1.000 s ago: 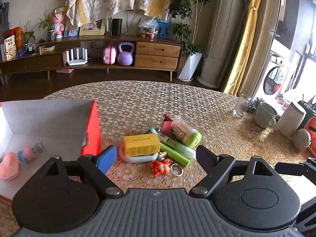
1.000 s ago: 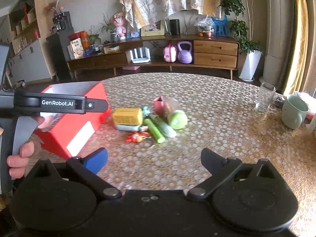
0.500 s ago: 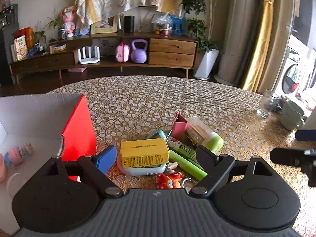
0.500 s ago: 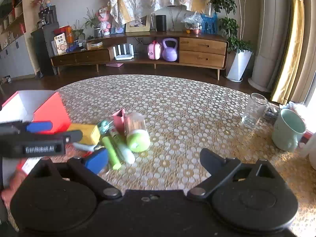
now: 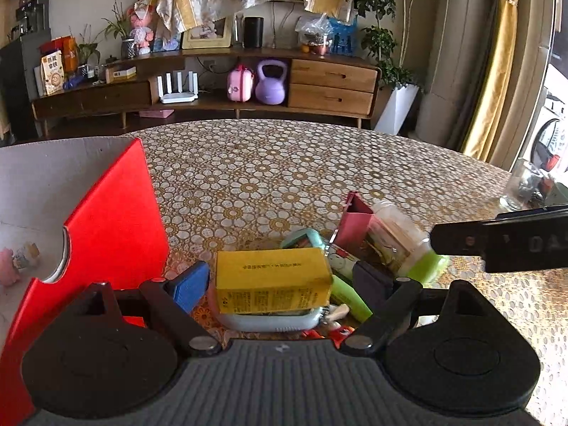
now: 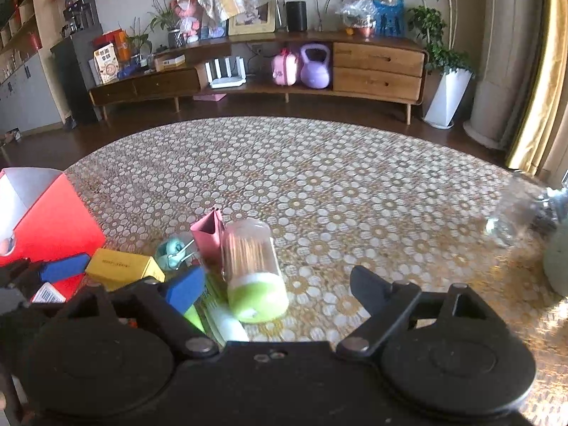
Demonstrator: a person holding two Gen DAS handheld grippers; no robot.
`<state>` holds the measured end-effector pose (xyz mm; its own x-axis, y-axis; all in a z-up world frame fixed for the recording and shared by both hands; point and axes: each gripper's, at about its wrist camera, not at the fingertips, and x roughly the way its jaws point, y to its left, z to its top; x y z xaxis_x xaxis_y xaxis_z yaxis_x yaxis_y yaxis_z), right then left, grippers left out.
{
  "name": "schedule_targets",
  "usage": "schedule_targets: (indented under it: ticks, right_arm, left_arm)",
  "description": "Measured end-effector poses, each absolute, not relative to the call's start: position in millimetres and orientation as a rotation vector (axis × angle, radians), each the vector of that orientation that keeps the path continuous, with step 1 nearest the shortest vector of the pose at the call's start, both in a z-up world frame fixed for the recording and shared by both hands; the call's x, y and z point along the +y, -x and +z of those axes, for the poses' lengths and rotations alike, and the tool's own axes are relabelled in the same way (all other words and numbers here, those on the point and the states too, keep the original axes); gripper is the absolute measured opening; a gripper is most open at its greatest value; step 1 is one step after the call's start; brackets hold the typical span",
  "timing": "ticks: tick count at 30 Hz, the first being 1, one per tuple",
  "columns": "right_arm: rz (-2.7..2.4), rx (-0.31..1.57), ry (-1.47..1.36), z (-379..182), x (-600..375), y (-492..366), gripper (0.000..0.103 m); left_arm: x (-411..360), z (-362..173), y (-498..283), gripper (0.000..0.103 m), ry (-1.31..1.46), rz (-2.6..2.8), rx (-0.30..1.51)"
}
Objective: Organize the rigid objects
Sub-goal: 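Reach the left tool to the yellow carton while the right tool reaches the green-capped container, then grasp the yellow carton with the left tool while the right tool grasps the green-capped container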
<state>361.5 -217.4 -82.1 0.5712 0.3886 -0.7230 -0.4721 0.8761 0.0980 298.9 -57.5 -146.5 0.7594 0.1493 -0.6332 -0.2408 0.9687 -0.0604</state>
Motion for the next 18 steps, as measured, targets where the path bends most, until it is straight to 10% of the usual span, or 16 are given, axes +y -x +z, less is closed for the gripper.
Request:
schedule_targets:
  ticks: [18]
  right_arm:
    - [0.498, 0.914, 0.053, -115.1, -194.2, -384.2, 0.063]
  left_arm:
    - [-54.9, -163.9, -306.7, 0.074, 0.138, 0.206, 0.669]
